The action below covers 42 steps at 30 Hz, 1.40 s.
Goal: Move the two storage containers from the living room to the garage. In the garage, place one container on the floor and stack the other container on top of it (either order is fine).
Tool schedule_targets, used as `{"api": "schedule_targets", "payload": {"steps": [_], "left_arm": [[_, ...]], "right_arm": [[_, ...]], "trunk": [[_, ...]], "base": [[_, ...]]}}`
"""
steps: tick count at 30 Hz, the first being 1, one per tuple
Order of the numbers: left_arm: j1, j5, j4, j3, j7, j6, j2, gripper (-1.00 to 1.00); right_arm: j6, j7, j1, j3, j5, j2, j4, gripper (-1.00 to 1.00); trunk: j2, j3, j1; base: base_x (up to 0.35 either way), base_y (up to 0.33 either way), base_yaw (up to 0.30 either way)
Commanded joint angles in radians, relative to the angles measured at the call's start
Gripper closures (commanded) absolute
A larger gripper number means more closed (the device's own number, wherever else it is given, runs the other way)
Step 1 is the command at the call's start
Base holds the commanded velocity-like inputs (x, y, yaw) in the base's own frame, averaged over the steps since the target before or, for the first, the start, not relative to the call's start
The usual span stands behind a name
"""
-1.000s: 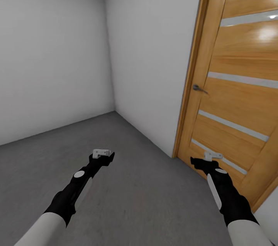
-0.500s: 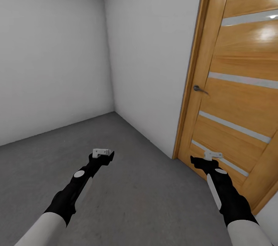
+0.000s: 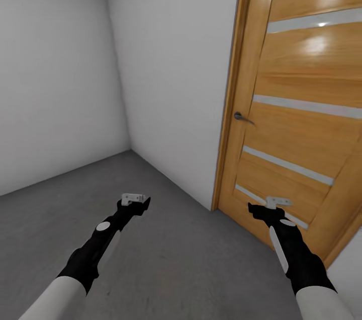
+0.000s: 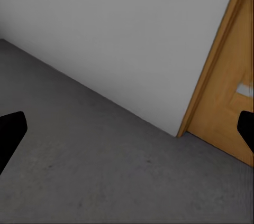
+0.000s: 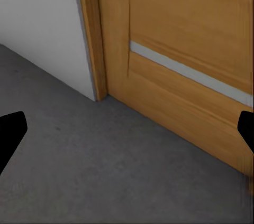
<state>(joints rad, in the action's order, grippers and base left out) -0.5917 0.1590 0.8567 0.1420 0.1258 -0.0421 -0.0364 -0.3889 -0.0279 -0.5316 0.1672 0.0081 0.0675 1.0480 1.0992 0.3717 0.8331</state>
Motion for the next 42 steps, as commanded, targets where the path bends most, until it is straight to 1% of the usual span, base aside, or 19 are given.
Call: {"api": "schedule_targets", "payload": {"steps": [1,33,42], "left_arm": [[0.0,0.011,0.001,0.002,0.001,-0.004,-0.001,-1.0],[0.0,0.009,-0.009,0.002,0.002,-0.006,0.001,-1.0],[0.0,0.009,-0.011,0.002,0.004,-0.007,0.001,-1.0]], "right_arm": [[-0.006,-0.003,-0.001,-0.001,0.001,0.0,0.001,-1.0],[-0.016,-0.003,-0.001,-0.003,-0.002,0.002,0.001,-1.0],[-0.016,-0.004,-0.001,-0.003,0.0,0.001,0.0,-1.0]], "trunk": [[0.001,0.001,0.0],[0.001,0.001,0.0],[0.001,0.001,0.0]], "base": [[0.095,0.0,-0.266],[0.018,0.002,-0.27],[0.199,0.072,-0.088]]}}
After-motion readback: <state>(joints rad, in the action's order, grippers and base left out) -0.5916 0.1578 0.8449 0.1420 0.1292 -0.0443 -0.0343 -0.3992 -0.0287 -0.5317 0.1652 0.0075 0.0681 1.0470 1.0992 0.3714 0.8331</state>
